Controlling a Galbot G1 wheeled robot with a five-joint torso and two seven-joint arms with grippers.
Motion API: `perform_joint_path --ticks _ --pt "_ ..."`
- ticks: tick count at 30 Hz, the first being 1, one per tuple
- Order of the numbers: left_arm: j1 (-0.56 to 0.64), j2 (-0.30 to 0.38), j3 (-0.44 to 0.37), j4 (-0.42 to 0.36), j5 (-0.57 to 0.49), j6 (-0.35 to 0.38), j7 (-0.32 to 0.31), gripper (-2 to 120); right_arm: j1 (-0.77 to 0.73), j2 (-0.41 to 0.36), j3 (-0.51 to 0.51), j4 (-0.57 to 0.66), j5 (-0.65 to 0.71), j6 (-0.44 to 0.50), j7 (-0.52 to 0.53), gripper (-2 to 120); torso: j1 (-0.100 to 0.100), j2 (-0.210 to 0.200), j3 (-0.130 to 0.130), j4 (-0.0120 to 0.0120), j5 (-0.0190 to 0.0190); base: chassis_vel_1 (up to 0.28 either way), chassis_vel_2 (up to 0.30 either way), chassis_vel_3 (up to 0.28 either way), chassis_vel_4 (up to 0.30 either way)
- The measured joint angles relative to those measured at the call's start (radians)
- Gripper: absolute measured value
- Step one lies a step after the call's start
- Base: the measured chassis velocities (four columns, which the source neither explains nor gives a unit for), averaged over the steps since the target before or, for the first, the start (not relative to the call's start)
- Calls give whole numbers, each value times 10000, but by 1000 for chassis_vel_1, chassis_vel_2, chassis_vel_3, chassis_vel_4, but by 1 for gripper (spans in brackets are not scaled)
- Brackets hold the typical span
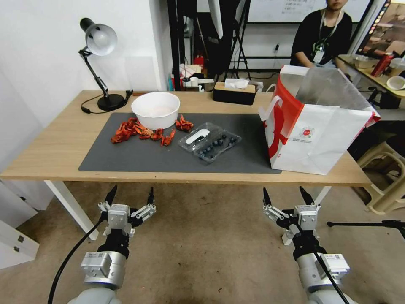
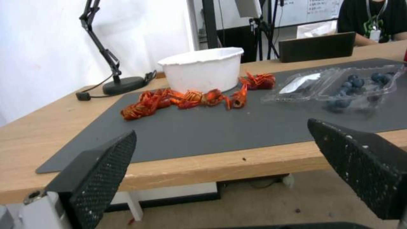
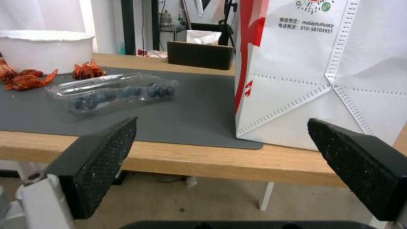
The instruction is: Close the takeout container lid, then place the container into the takeout bag.
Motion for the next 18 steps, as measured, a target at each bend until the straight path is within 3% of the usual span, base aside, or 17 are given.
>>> perform_joint_path --ticks 18 --pt "0 0 0 1 0 0 0 100 0 0 0 0 -1 0 0 100 0 0 0 0 0 0 0 0 0"
